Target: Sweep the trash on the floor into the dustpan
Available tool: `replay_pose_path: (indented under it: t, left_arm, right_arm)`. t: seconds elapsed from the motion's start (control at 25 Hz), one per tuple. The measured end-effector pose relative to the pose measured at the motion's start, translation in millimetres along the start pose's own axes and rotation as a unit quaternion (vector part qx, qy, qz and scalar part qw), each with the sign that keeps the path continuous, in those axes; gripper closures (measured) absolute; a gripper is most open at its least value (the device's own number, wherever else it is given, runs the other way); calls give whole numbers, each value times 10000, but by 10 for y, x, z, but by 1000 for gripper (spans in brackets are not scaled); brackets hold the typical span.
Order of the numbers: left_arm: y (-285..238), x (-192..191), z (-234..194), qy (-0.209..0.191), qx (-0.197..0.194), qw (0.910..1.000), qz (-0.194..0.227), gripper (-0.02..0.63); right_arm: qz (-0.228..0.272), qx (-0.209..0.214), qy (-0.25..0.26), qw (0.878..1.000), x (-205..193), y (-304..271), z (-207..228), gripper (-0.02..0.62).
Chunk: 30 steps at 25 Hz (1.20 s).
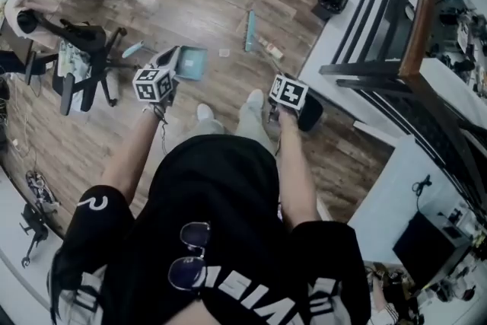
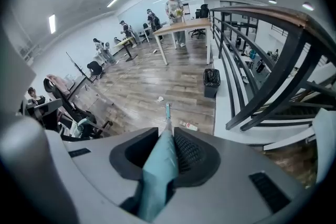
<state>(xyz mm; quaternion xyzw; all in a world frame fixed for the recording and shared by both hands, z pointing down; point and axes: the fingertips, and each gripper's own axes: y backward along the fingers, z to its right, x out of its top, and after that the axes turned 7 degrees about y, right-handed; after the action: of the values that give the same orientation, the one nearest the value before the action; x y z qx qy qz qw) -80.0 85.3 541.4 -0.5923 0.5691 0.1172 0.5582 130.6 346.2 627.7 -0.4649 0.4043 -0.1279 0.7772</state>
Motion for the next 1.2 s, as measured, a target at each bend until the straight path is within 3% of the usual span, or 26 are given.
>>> replay_pose_path:
  t: [0.16, 0.32, 0.48, 0.68, 0.88, 1.2]
  left_arm:
    - [-331, 144, 174, 167, 145, 9997, 97, 609]
    - [-639, 131, 423, 214, 96, 9997, 92, 608]
    - [-952, 124, 616, 354, 28, 9994, 43, 609]
    - [-1402, -15, 819, 360, -110, 9992, -157, 609]
    - [-1818, -140, 1029, 360, -347, 9982, -336, 608]
    - [-2087, -482, 920, 499, -334, 9966, -568, 607]
  right_arm:
    - [-191, -27, 224, 9996, 215, -201, 310, 512]
    - [-300, 109, 300, 9990, 338, -327, 543, 512]
    - [-429, -12, 320, 9986, 419, -427, 855, 512]
    - [-620, -296, 510, 9963, 454, -683, 1302, 512]
    - [-1072, -943, 1039, 9843, 419, -976, 1839, 512]
    - [-1438, -1242, 1425, 9714, 203, -1572, 2127, 512]
